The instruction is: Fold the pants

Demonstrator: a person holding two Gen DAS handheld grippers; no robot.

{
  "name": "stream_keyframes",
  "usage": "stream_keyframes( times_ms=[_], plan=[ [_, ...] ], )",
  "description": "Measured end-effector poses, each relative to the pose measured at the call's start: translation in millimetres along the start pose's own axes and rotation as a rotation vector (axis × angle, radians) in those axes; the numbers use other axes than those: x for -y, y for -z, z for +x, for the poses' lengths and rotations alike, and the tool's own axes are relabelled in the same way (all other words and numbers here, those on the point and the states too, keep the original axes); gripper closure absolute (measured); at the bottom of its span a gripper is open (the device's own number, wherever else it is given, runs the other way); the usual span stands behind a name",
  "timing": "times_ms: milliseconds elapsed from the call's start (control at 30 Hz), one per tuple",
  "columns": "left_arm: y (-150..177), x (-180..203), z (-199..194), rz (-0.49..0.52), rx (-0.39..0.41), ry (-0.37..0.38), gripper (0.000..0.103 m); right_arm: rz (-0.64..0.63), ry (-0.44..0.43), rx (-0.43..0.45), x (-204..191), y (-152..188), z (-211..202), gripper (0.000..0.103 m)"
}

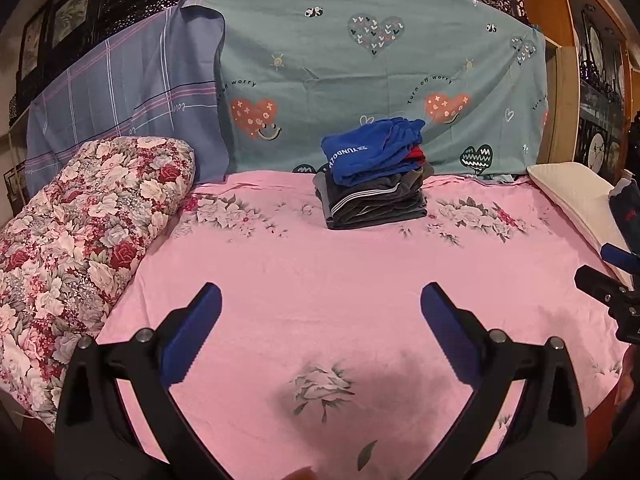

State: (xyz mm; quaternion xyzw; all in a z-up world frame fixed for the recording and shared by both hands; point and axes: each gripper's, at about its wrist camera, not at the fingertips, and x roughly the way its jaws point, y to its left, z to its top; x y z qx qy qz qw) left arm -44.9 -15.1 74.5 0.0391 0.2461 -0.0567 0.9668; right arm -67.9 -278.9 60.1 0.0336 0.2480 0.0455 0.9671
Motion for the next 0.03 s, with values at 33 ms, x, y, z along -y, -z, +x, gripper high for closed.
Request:
stream_keyframes(
  times_ms=[33],
  plan=[
    [0.2, 0.1, -0.1, 0.001, 0.0, -0.002, 0.002, -0.001, 0.001, 0.001, -0.1, 0.0, -0.1, 0.001]
  ],
)
